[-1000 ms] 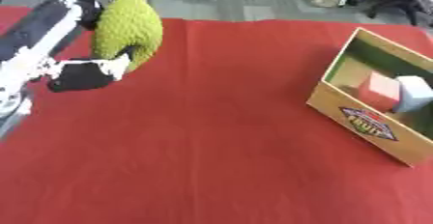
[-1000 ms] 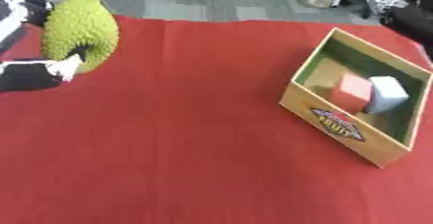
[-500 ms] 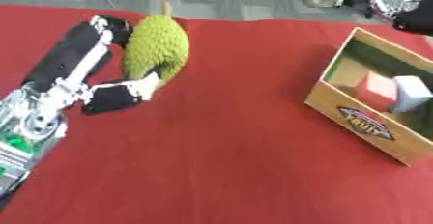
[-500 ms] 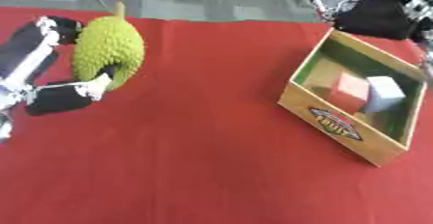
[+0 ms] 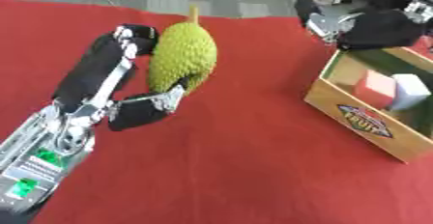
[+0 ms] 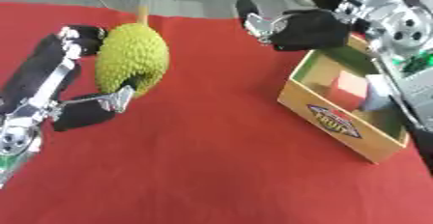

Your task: Pick up the objects with one hand, pass them to the other hand, and then place them into the box on the other side of the table.

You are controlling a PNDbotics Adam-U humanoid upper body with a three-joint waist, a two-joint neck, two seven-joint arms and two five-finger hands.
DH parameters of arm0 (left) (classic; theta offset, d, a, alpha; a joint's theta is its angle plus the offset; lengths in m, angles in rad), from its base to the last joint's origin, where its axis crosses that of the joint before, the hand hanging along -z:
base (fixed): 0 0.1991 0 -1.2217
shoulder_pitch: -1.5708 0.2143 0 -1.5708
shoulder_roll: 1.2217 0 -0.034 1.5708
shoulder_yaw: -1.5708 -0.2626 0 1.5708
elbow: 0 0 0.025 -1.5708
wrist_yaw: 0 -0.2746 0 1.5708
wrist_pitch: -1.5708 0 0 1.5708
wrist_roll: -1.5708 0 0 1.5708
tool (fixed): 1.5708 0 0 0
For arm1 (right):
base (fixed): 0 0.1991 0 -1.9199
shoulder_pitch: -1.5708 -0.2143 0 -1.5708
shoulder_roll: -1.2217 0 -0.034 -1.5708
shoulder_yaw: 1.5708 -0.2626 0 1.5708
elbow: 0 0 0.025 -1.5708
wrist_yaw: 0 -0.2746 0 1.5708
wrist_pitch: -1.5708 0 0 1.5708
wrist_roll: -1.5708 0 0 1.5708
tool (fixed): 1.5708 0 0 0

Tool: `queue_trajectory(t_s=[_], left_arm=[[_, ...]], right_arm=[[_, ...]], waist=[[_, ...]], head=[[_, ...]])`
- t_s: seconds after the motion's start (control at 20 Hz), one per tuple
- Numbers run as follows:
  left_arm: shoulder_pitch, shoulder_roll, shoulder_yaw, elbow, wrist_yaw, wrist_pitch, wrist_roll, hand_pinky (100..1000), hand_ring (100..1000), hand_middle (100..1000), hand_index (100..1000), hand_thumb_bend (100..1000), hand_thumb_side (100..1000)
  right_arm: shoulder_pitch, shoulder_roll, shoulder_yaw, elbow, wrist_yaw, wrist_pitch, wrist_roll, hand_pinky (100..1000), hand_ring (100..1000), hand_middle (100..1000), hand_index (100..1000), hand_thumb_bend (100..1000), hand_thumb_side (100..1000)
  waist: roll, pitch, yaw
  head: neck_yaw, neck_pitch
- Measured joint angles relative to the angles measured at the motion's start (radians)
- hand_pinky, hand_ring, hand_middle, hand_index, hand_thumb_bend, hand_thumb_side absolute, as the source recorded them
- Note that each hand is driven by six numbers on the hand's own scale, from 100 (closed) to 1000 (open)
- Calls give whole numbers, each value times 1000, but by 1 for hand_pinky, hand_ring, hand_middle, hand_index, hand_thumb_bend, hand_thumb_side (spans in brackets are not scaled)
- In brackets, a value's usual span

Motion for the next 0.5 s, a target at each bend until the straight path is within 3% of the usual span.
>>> queue_trajectory(t_s=[0.15, 0.5], left_arm=[[5, -12, -8, 0, -18, -13, 3, 694, 523, 463, 421, 100, 307], [6, -26, -21, 0, -38, -42, 16, 697, 524, 464, 421, 100, 308]], right_arm=[[-22, 24, 28, 26, 25, -6, 46, 922, 928, 850, 959, 100, 226], [-67, 67, 77, 97, 95, -40, 146, 936, 961, 881, 966, 100, 238]], waist=[[-2, 0, 0], [-5, 0, 0]], head=[[0, 1], [0, 6]])
